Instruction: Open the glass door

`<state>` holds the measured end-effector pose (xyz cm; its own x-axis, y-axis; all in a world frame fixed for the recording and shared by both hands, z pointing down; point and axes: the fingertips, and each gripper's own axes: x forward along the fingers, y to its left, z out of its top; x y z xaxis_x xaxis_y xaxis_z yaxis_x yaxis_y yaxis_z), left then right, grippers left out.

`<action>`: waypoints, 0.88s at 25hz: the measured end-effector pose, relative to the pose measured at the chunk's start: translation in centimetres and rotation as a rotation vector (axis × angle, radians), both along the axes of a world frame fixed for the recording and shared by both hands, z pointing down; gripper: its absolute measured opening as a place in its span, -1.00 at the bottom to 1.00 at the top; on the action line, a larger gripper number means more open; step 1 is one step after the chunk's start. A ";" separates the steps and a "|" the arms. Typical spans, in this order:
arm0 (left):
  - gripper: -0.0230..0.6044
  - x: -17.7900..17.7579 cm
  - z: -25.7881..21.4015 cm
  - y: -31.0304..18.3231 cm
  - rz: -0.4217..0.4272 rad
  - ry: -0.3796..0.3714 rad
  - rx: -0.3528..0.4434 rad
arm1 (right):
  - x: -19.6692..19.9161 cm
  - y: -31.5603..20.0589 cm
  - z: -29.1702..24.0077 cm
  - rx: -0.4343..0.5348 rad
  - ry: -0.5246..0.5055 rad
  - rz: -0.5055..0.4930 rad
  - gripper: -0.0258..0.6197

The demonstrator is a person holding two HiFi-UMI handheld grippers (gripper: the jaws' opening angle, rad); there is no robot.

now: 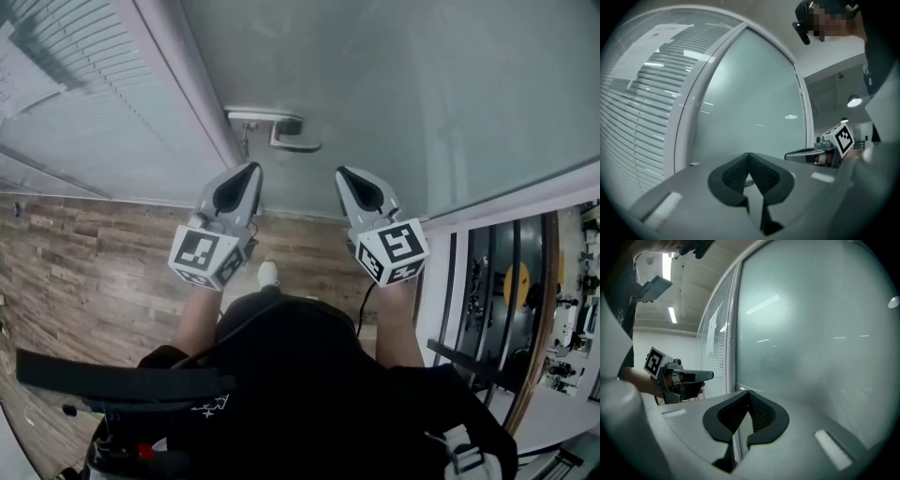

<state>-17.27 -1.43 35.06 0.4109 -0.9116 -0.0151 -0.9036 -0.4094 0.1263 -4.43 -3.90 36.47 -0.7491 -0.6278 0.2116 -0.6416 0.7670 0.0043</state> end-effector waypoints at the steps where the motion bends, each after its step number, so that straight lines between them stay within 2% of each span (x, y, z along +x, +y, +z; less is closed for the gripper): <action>1: -0.93 -0.3 -0.1 -0.5 0.011 0.000 0.002 | -0.4 -0.4 -0.2 0.003 0.001 0.008 -0.91; 16: -0.93 -3.3 -0.4 -4.6 0.166 0.000 0.024 | -3.9 -3.6 -0.3 0.013 0.033 0.108 -0.91; 22: -0.93 -4.0 0.0 -5.0 0.180 0.011 0.018 | -4.3 -3.5 0.4 0.004 0.050 0.121 -0.91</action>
